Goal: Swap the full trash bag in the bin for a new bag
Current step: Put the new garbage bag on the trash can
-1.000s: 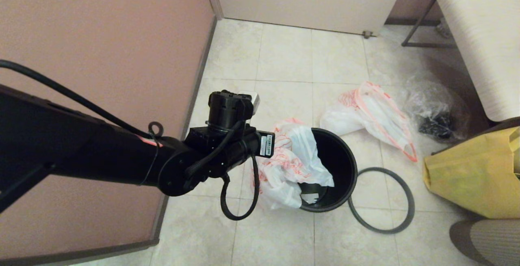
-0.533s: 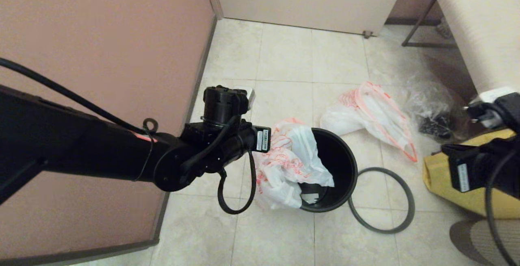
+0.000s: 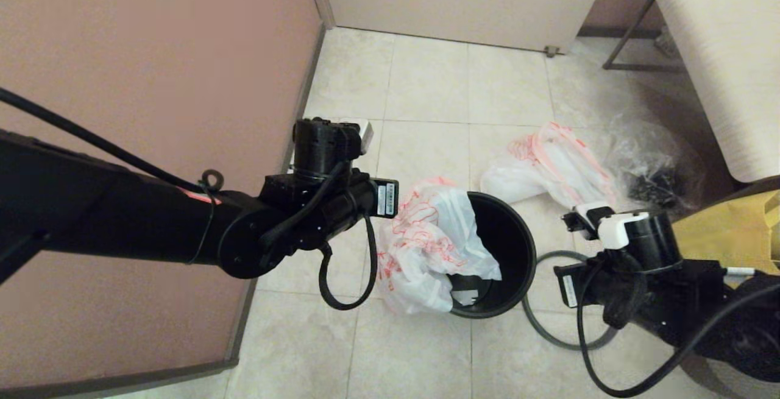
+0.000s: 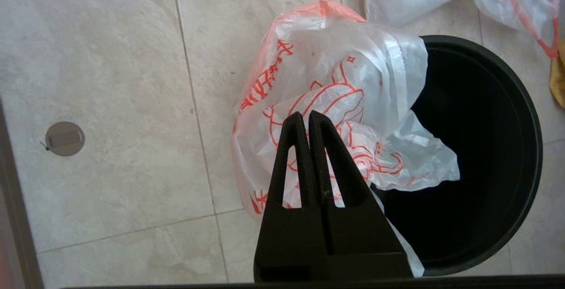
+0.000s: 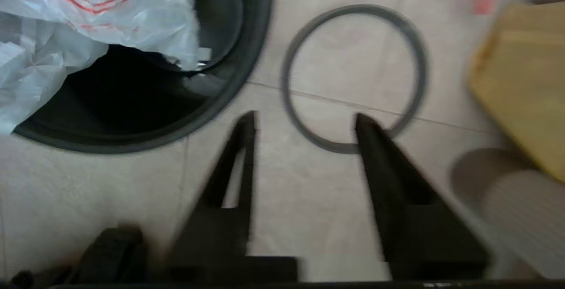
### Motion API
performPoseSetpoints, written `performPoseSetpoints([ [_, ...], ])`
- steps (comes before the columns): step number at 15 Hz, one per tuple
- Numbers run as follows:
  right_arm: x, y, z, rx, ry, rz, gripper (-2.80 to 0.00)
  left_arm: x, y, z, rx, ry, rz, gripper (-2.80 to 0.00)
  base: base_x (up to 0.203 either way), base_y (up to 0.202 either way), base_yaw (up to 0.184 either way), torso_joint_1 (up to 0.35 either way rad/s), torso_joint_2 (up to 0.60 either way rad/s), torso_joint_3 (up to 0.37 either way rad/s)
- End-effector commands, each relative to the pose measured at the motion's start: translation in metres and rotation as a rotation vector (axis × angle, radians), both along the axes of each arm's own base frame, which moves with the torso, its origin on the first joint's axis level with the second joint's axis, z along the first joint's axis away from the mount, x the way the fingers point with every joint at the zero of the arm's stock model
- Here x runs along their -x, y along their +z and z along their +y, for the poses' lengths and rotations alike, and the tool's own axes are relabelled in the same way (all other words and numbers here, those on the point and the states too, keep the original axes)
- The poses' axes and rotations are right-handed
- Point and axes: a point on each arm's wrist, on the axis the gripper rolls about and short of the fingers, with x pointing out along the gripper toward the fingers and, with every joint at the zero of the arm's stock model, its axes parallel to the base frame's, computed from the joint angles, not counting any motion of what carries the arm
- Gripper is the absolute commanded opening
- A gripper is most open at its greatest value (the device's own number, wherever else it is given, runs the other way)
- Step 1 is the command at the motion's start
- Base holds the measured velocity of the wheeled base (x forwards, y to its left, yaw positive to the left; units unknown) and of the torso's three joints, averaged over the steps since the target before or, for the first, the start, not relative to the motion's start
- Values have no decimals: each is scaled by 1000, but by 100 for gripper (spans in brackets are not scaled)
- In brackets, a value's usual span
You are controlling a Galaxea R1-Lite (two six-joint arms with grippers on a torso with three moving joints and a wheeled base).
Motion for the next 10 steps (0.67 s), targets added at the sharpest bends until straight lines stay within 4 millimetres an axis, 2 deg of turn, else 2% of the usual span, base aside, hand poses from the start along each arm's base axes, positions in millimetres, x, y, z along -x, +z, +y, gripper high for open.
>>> performPoseSetpoints([
  [1,-13,-32,9,21,6,44,0,0,1,0,4,3,-5,-280,0,0,0,0,0,0],
  [10,-46,-70,28,-56,-30,31,0,2,7,2,13,3,-17,-280,0,0,0,0,0,0],
])
